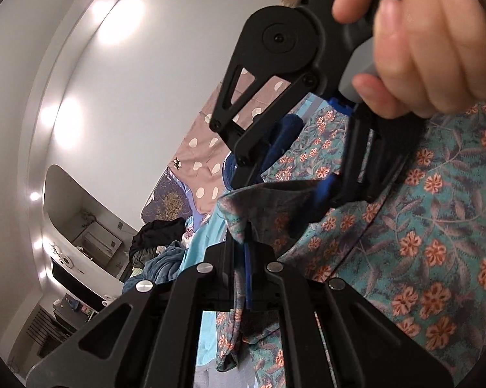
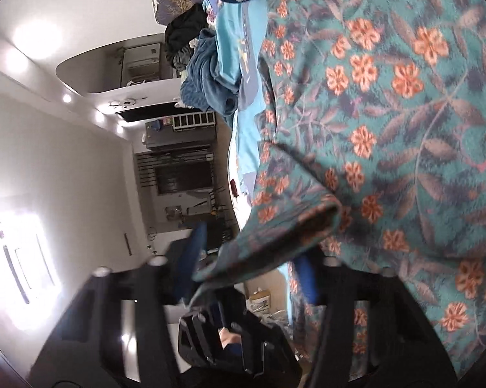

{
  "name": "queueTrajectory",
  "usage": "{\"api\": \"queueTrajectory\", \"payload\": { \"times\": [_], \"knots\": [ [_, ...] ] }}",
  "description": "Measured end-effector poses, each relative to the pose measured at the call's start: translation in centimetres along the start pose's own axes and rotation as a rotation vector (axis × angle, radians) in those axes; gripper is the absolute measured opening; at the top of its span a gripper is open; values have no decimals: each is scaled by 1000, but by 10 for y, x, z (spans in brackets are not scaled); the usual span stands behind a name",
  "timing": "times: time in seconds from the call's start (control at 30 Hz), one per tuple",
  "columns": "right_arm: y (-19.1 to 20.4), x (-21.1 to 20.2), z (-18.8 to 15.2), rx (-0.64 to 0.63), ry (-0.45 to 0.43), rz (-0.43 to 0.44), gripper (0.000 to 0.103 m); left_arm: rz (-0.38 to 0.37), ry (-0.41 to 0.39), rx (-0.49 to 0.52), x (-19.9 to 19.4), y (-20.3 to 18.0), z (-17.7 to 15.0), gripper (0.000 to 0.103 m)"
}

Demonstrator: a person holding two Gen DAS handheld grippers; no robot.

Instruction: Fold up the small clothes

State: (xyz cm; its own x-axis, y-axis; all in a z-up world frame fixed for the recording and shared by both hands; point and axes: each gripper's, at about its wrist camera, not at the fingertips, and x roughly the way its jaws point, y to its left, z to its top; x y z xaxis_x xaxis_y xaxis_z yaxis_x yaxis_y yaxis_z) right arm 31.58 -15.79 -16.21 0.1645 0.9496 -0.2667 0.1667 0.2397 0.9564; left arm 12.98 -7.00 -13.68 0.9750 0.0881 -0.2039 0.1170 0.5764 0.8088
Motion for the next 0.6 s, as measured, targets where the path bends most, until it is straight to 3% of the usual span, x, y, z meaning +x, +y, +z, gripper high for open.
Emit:
{"api": "queueTrajectory", "payload": {
  "times": [0.23, 0.43, 0.6],
  "knots": [
    [42, -14, 8, -158, -57, -92, 5, 34, -33, 0, -4, 0, 20, 4],
    [110, -35, 10, -377, -104, -127, 3, 90, -84, -51, -5, 15, 60, 5],
    [169, -63, 4, -550, -129, -139, 3, 68, -135, -159, -8, 36, 105, 5]
  ]
}}
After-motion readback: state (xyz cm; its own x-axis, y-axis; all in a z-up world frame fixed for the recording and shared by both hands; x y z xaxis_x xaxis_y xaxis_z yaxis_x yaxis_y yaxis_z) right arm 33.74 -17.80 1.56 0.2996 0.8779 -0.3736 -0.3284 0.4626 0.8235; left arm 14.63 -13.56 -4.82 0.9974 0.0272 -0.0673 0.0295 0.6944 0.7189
